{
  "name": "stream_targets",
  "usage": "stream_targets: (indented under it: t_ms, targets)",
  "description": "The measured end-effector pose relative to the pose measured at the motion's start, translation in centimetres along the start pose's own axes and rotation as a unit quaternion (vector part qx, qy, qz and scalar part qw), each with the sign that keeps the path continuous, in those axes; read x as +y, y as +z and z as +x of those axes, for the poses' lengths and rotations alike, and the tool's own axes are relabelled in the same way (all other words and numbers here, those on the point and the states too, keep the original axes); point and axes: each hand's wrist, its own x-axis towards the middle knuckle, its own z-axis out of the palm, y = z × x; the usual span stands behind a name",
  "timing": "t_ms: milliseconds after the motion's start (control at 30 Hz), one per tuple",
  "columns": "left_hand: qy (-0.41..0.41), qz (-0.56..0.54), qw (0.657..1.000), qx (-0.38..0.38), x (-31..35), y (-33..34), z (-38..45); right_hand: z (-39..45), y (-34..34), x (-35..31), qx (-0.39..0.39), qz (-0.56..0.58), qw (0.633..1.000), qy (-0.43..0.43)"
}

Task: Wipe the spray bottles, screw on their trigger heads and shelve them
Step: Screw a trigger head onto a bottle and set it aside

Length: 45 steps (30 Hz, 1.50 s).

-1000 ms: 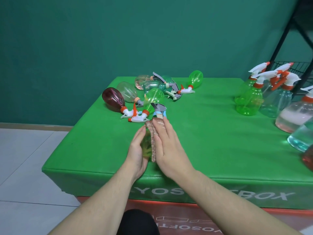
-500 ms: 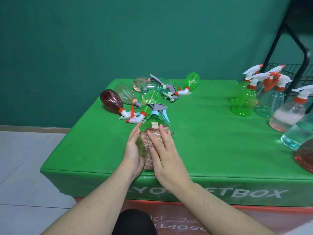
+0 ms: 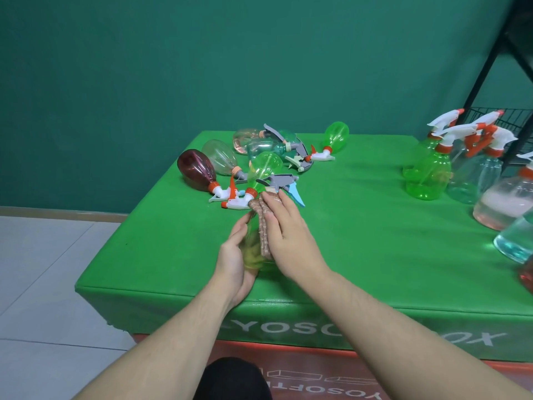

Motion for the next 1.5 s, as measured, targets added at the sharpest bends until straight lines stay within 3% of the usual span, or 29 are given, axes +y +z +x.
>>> stream_targets:
  t_ms: [200,467,933,1200,1500]
  targets:
    - [0.022,0.027,0.999,0.014,-0.3,-0.1,0.2,1.3,-0.1,0.0,0.000,0.049,0.997,0.063]
    - [0.052,0.105,0.993,0.009,-0.6,0.5,-0.2,-1.7,-0.3,0.8,0.005,-0.011,1.000,-0.020]
    - [0.044,0.010,0.999,0.026,-0.4,0.2,-0.1,-6.1,1.4,1.7,-0.039,-0.119,0.990,-0.071]
    - [0.046,0.020,0.998,0.038,-0.5,-0.5,0.3,-5.3,1.5,1.0,-0.021,-0.040,0.998,-0.047]
    - [0.005,0.041,0.999,-0.028,0.0,0.3,-0.2,-1.9,0.4,0.6,0.017,-0.016,1.000,-0.008]
